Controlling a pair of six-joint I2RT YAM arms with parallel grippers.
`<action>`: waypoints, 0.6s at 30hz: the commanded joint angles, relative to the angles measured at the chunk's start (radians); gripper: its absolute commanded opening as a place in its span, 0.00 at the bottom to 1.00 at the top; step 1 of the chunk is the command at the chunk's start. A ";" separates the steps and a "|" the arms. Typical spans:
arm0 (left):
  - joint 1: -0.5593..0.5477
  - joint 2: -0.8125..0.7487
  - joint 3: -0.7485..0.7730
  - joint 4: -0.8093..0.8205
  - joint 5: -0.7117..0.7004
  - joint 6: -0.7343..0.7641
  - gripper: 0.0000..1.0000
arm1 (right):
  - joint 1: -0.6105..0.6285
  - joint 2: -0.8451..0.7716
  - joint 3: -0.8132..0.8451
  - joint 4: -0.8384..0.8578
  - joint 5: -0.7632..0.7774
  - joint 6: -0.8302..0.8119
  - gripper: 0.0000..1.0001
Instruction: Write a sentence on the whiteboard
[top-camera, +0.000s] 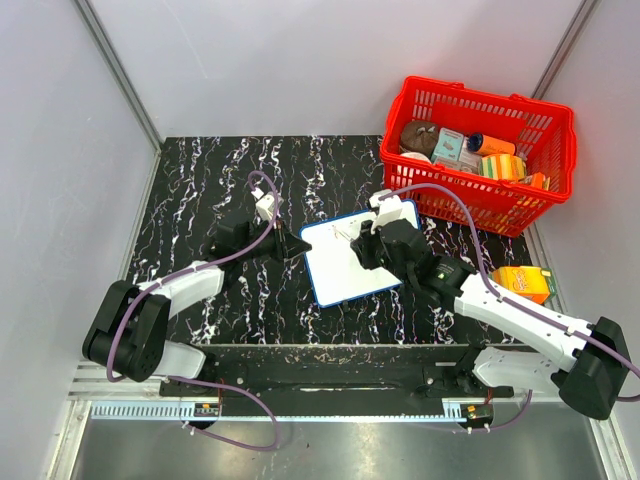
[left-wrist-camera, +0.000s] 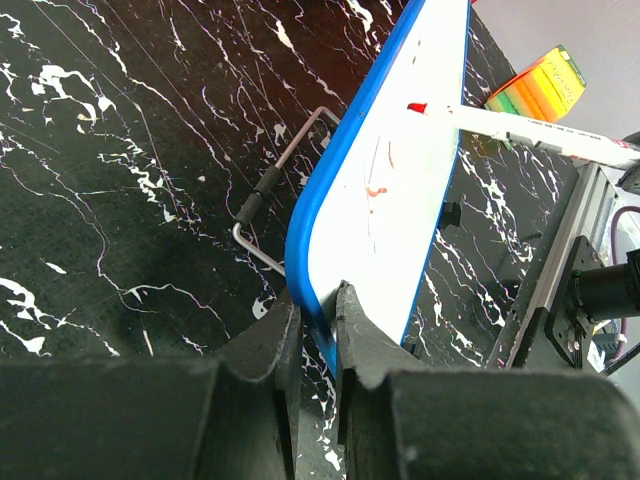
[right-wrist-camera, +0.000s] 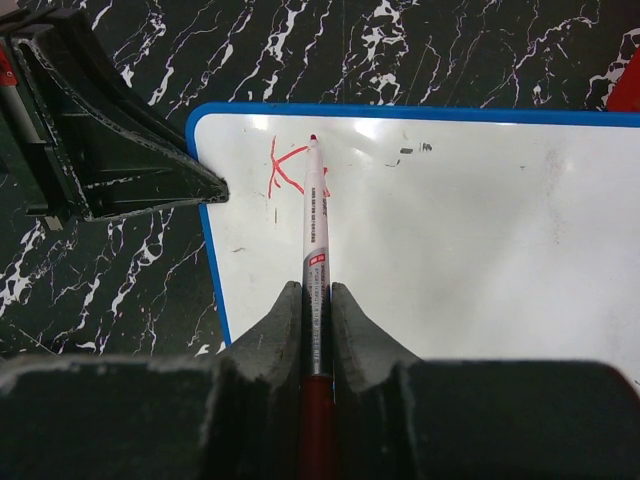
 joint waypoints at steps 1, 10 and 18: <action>0.002 0.017 0.024 -0.004 -0.141 0.150 0.00 | -0.002 -0.009 0.027 0.011 0.027 -0.004 0.00; 0.002 0.017 0.024 -0.006 -0.142 0.152 0.00 | -0.002 -0.006 0.001 -0.001 0.031 0.009 0.00; 0.002 0.016 0.022 -0.009 -0.145 0.155 0.00 | -0.002 0.011 -0.008 -0.001 0.053 0.013 0.00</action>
